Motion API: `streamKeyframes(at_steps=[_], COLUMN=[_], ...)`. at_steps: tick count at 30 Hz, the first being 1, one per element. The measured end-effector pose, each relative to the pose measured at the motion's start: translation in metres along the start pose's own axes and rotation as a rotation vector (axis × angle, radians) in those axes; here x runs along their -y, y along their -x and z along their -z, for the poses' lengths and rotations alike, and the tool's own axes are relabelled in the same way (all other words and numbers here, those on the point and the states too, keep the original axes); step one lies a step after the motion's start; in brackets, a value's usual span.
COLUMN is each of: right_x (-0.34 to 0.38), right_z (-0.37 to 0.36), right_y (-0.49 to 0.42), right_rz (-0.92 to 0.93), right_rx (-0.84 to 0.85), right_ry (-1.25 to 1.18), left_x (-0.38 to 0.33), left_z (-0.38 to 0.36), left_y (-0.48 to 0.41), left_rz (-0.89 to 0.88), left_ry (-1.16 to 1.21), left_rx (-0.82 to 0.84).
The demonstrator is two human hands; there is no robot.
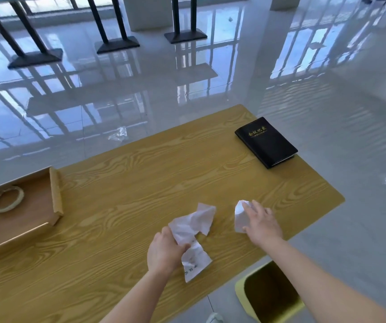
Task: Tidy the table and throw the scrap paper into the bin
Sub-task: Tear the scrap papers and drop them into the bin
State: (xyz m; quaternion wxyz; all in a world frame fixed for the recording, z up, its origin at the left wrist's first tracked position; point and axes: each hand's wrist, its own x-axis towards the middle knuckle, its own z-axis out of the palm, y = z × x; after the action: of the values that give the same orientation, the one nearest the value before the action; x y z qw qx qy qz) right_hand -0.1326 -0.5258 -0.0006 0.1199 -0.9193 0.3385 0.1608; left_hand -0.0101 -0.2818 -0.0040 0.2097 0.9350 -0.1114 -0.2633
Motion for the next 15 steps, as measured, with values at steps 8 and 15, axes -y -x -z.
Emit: streamKeyframes(at_steps=[8, 15], right_x=[-0.002, -0.005], right_z=[-0.028, -0.032], right_y=[0.004, 0.011], right_rz=[0.071, 0.006], right_rx=[-0.153, -0.228], right_ry=[-0.062, -0.184], left_x=[-0.004, 0.012], left_z=[-0.012, -0.002], left_y=[0.005, 0.009], left_rz=[0.064, 0.075], left_ry=[0.115, 0.260], left_rx=[-0.097, -0.076])
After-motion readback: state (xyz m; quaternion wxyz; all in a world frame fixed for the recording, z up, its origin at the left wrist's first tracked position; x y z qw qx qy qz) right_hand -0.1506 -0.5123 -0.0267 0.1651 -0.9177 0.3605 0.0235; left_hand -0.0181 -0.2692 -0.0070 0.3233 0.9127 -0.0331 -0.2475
